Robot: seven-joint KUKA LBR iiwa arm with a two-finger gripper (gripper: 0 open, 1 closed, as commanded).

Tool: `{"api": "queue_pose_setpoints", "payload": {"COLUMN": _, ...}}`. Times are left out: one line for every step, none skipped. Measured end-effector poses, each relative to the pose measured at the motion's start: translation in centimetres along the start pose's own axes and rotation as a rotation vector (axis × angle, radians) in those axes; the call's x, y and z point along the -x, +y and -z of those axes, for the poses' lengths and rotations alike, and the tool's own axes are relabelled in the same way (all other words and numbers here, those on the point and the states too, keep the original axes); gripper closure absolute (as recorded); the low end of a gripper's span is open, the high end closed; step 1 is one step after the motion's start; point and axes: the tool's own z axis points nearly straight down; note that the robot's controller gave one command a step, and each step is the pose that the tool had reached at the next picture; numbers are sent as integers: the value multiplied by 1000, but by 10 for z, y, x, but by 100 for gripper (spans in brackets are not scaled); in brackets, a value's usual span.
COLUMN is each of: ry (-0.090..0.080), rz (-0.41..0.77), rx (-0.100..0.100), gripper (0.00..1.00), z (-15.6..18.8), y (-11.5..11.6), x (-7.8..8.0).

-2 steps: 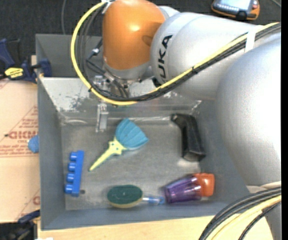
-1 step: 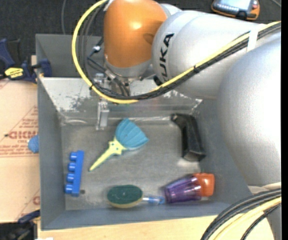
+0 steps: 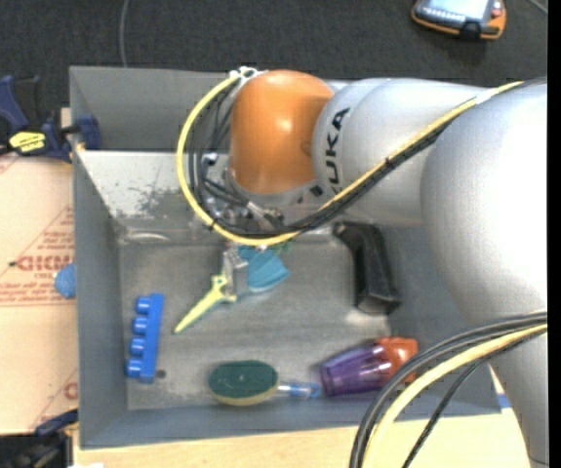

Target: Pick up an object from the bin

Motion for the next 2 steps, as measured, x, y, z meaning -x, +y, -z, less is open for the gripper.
{"api": "queue_pose_setpoints", "payload": {"ry": -8, "rz": 217, "rx": 0, "gripper": 0, "z": 31, "y": -15, "x": -46}}
{"api": "queue_pose_setpoints", "payload": {"ry": -3, "rz": 206, "rx": 0, "gripper": 0, "z": -24, "y": -21, "x": -35}}
